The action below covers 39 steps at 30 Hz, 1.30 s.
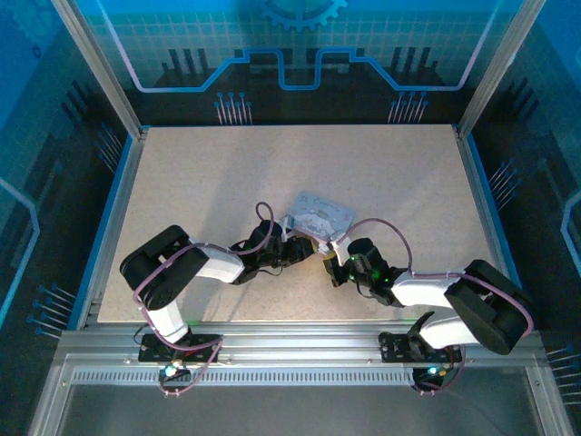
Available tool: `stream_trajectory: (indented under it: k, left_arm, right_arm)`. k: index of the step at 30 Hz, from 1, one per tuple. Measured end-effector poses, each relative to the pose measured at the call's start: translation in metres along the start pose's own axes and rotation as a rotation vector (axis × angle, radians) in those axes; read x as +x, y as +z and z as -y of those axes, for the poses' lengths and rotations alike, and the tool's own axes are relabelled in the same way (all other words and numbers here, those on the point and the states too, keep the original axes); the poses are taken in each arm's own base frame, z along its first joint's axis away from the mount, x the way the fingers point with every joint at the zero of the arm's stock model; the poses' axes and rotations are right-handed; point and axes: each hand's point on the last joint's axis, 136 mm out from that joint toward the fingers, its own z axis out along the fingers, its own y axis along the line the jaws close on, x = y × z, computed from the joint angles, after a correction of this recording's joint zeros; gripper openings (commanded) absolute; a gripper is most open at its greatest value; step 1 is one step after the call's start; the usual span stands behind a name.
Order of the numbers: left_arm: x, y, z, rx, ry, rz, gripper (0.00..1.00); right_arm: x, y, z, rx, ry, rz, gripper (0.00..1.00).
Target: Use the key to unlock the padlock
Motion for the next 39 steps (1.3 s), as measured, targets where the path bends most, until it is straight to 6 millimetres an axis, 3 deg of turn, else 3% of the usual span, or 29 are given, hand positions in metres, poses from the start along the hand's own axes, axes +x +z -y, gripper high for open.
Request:
stream_trajectory:
  k: [39]
  left_arm:
    - [-0.0012,0.0004,0.0003,-0.011,0.001,0.01,0.25]
  right_arm:
    - [-0.0065,0.0072,0.0009,0.007,-0.001,0.011,0.02]
